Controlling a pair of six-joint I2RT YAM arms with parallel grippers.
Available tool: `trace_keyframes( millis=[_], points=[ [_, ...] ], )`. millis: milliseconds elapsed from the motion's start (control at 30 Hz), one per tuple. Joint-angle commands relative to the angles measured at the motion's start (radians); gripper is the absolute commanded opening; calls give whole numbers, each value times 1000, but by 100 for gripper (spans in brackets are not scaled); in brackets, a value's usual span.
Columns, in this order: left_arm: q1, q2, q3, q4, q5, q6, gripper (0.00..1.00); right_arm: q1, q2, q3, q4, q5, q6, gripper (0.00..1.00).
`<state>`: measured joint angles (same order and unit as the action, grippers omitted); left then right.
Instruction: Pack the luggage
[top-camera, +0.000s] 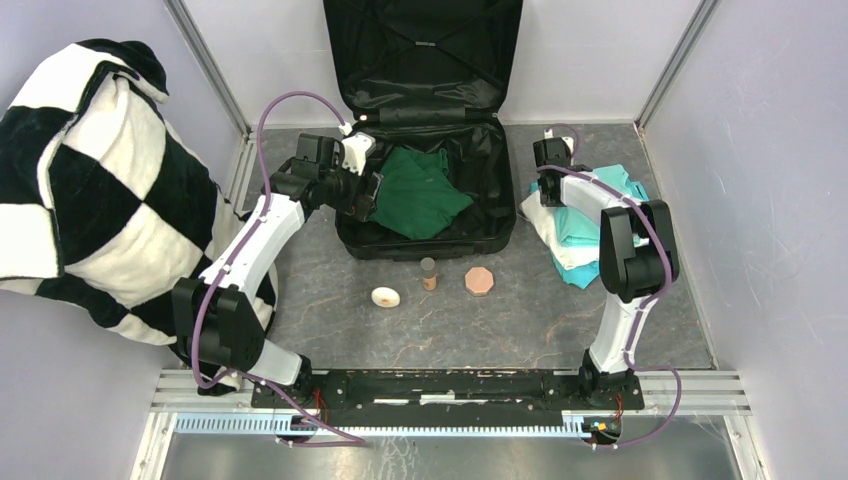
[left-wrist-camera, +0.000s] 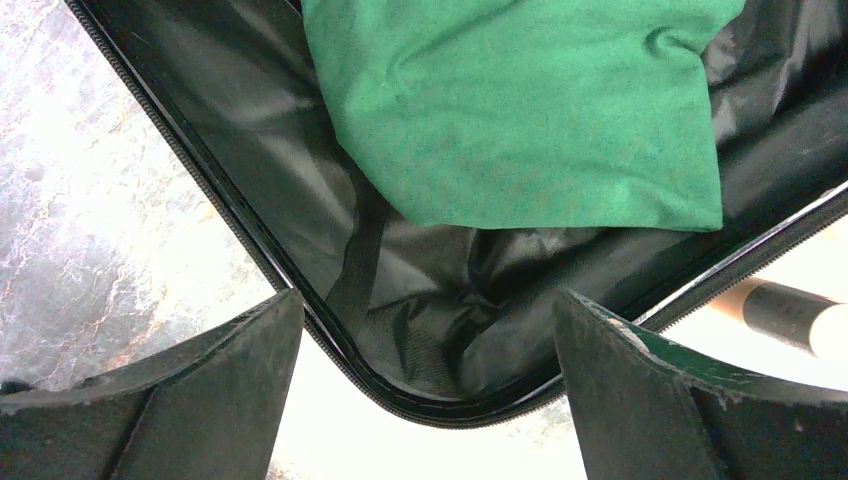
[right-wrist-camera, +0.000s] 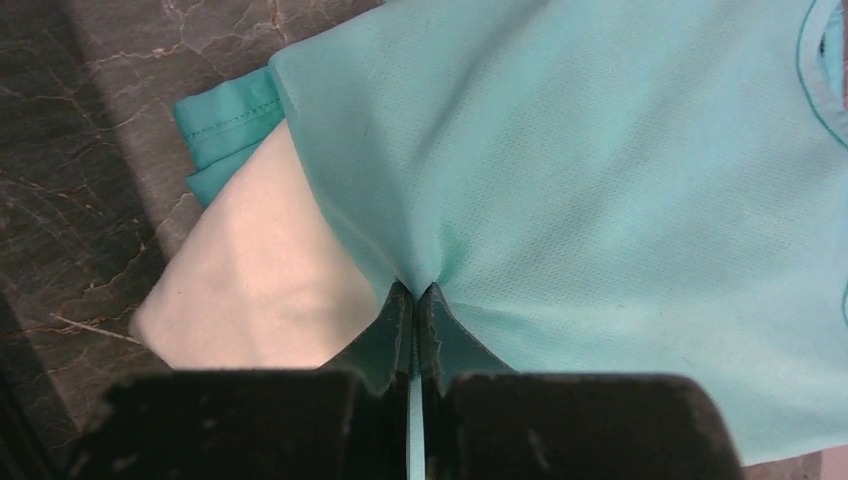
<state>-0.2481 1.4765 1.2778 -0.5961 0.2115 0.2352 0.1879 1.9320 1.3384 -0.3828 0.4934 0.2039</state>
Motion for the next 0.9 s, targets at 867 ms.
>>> trace_keyframes(
  millis=[867],
  points=[
    [1, -69, 1, 18, -60, 53, 100, 281, -126, 228, 147, -584, 303, 0]
  ],
)
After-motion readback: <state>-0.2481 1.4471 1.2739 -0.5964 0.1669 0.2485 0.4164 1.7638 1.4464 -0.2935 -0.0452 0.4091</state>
